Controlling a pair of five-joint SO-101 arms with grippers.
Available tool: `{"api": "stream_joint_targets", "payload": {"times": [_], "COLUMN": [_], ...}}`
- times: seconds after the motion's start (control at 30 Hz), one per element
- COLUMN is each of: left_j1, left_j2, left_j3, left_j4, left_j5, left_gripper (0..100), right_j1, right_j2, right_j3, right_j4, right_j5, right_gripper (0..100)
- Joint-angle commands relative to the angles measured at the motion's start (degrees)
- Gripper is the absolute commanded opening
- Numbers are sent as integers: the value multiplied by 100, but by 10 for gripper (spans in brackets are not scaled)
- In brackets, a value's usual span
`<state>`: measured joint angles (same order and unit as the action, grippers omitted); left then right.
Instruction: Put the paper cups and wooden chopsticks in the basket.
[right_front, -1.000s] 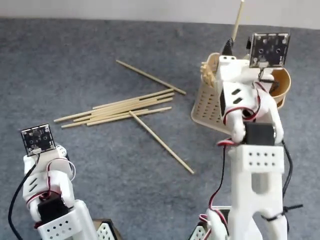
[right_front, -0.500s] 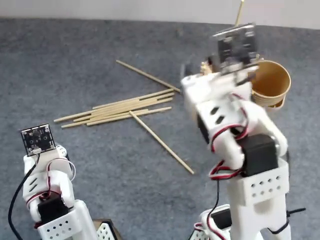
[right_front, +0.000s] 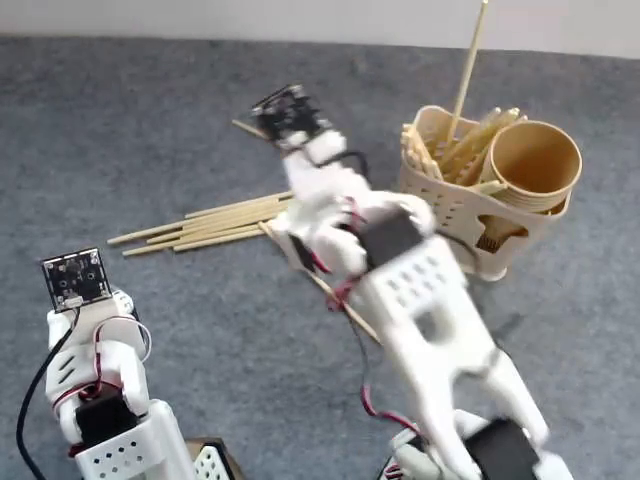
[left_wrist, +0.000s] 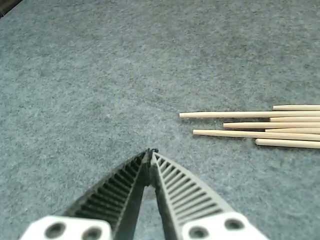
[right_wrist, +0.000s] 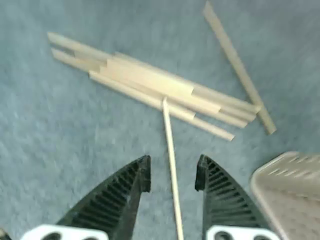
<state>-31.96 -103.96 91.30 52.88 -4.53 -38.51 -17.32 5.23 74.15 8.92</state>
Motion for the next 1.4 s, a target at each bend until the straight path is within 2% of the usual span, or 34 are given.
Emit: {"api": "stream_joint_targets", "payload": {"times": [0.0,0.33,0.8,0.9,0.97,1.27,1.37], "left_j1": [84,84,84,84,92,101,101], "left_j2": [-13,-13,-13,-13,-13,-13,-13], "left_j3": [-22,-22,-22,-22,-22,-22,-22], "left_j4": [-105,-105,-105,-105,-105,-105,-105], "left_j5": [-35,-35,-35,-35,-35,-35,-35], "left_gripper": [11,11,11,11,11,11,11], "right_j1": [-101,-66,189,189,163,154,154], "right_j2": [620,2448,3705,3749,3705,2571,2062], "right_j3": [-48,-57,-57,-57,-57,-57,-22], "right_j4": [13,-998,-1675,-1657,-1613,-875,-822], "right_j5": [79,79,79,202,668,835,501], "right_gripper": [155,155,143,55,0,5,5]}}
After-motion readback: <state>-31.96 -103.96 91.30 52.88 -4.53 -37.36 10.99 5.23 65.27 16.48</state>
